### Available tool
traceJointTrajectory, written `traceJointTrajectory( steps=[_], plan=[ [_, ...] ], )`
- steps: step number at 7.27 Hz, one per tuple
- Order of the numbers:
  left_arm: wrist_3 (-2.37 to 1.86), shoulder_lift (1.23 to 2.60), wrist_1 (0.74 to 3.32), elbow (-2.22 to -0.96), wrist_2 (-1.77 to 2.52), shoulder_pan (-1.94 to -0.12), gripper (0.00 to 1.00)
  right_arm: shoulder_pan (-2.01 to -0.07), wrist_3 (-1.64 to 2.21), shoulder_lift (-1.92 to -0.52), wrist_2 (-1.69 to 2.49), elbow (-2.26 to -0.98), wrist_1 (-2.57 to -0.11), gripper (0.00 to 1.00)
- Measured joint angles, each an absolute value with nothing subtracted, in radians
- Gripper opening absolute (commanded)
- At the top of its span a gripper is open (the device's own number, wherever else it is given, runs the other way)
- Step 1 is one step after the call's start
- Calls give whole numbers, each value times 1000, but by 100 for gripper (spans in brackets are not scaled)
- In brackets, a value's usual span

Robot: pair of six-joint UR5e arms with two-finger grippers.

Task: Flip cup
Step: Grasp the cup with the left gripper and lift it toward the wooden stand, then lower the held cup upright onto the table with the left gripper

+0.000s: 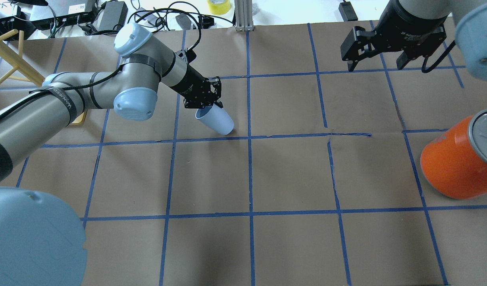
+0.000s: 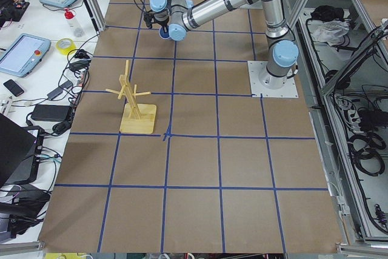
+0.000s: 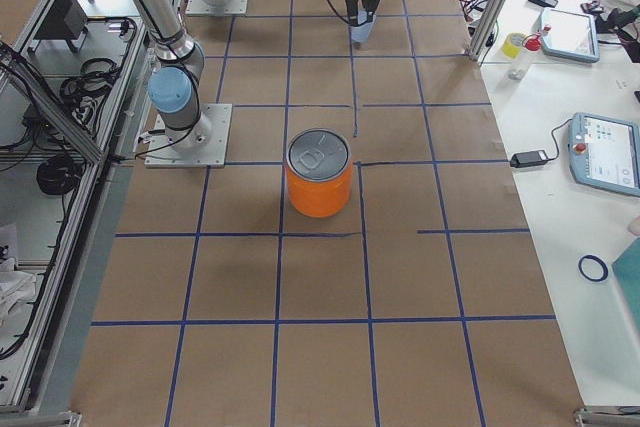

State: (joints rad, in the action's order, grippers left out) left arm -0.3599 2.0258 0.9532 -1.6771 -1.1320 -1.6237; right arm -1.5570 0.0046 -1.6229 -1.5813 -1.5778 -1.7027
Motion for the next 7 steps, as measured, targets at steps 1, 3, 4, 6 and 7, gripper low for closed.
traceJointTrajectory(
  steps=[1, 3, 4, 6, 7],
  plan=[
    [-363, 2010, 991, -1646, -1200, -1631, 0, -1557, 5, -1623, -1581, -1578, -1702, 100],
    [-328, 1971, 1081, -1543, -1406, -1642, 0, -1557, 5, -1624, -1582, -1579, -1701, 100],
    [-249, 1961, 1100, -1505, -1496, -1634, 0, -1557, 5, -1625, -1582, -1580, -1701, 100],
    [-70, 1971, 1027, -1497, -1623, -1574, 0, -1557, 5, -1626, -1582, -1584, -1701, 100],
    [-16, 1980, 986, -1523, -1644, -1533, 0, -1557, 5, -1626, -1583, -1586, -1701, 100]
  ],
)
